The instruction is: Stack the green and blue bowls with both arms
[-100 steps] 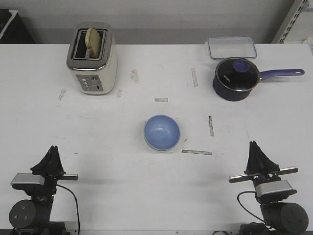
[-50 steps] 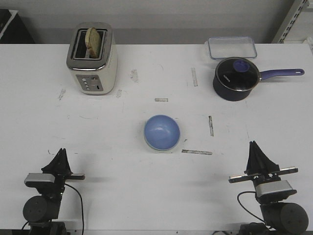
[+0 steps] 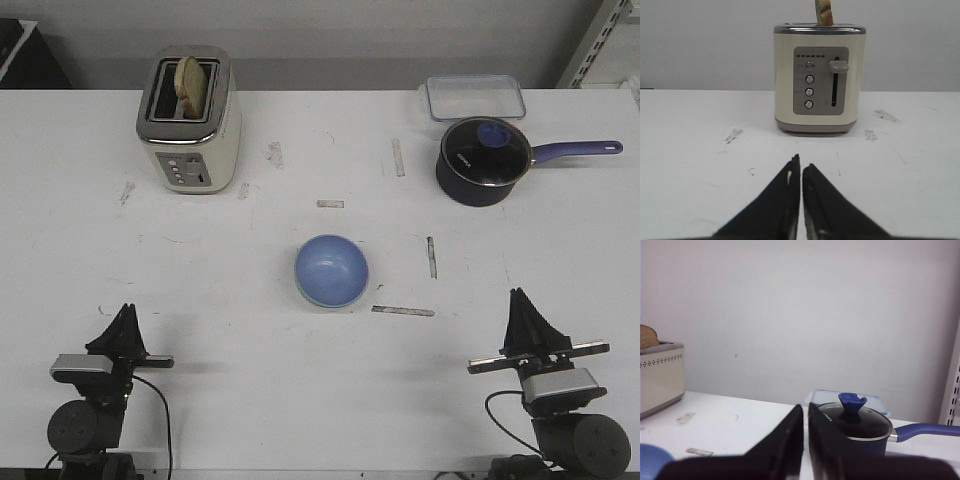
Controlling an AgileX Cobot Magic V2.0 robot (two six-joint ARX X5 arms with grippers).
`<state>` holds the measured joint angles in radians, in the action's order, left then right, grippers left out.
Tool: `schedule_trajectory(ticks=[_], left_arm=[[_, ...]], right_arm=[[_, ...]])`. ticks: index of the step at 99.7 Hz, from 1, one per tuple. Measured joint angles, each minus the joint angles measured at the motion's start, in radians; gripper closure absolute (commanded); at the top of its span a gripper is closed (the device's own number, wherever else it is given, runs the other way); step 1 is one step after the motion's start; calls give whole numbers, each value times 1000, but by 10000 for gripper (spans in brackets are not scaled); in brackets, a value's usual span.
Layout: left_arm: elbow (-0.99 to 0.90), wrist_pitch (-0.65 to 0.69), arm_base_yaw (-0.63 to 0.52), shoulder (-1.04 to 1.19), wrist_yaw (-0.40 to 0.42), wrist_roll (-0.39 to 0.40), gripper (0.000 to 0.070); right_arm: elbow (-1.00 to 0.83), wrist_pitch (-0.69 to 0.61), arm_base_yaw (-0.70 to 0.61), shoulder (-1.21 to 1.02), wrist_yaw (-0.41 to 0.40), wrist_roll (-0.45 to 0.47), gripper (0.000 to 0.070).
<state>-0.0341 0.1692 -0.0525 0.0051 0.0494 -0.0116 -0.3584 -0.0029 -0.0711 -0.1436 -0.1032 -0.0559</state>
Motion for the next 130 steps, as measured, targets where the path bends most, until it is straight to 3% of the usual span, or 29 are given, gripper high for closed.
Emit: schedule_trajectory(ticks=[37, 70, 130], left_arm=[[0, 0, 0, 0, 0, 0, 699], [0, 0, 0, 0, 0, 0, 699], [0, 0, 0, 0, 0, 0, 699]], right_arm=[[0, 0, 0, 0, 0, 0, 695], [11, -22, 0, 0, 73, 0, 695], [291, 13, 45, 142, 77, 4, 695]])
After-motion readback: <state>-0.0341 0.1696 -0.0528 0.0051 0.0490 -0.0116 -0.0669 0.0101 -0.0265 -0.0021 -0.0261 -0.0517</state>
